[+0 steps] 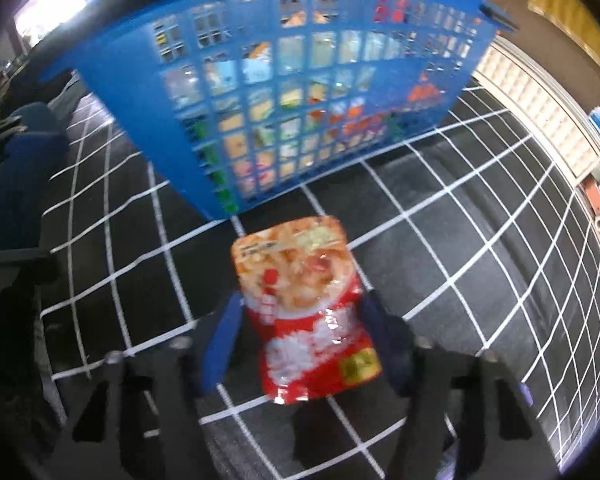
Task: Organize snacks
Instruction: 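Grasp the red noodle packet with the right tool, then grasp the purple Doublemint tube with the left tool while the right tool holds the noodle packet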
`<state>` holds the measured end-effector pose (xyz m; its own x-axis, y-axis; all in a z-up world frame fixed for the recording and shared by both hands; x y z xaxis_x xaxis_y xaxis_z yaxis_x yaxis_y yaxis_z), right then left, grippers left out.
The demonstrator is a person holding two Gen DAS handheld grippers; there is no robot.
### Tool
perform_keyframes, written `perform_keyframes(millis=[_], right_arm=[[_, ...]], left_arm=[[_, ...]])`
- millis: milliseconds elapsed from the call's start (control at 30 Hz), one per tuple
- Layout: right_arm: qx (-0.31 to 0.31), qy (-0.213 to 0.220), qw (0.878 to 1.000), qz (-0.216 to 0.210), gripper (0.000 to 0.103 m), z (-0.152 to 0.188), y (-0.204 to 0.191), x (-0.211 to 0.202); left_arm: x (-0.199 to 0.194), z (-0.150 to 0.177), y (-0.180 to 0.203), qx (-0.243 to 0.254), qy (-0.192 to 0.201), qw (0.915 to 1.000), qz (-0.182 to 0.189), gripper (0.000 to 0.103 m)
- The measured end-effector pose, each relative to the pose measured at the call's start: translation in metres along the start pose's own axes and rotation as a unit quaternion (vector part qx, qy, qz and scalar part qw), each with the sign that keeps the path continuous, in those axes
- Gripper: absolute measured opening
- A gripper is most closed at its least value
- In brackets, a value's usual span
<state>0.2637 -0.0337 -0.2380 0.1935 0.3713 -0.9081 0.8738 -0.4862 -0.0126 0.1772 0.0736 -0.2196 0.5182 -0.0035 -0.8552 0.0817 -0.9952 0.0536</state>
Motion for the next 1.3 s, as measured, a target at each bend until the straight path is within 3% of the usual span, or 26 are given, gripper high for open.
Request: perform_keyframes(millis=[33,233,500,700,1000,1300], right_arm=[[-0.005,-0.004,1.000,-0.002,0.049,0.001,-0.002,-0.002],[-0.016,-0.020,1.000,0.005,0.036,0.007,-0.015,-0.008],[-0.012,0.001,0.999,0.043,0.031,0.036,-0.048,-0.023],[0.072,0.019,0.995,0.061,0.031,0.068,-0.042,-0.047],[0.173,0.076,0.980,0.067,0.031,0.096,0.005,-0.104],[0.281,0.109,0.945,0.125,0.031,0.129,0.046,-0.144]], left_arm=[[0.000,0.000,0.001,0.001,0.000,1.0000,0.000,0.103],[-0.008,0.000,0.004,0.007,0.008,0.9999,-0.001,0.103],[-0.021,0.002,0.006,0.008,0.017,0.9998,0.001,0.103],[-0.031,-0.001,0.019,0.020,0.024,0.9995,0.010,0.103],[-0.033,-0.020,0.066,0.070,0.031,0.9968,0.023,0.103],[-0.006,-0.056,0.122,0.097,0.002,0.9927,0.072,0.103]])
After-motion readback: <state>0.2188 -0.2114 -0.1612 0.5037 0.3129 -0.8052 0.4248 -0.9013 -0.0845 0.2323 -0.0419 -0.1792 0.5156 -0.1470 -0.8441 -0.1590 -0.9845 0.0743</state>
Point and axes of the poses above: each gripper's, at about its wrist camera, not at the fingertips, and x roughly the way its jaws point, y to its right, z to its underside, the point moved 1 cm from there along x, roughly the way its jaws point, and after that the axes turned 5 degrees about x, right-handed, at the moved point
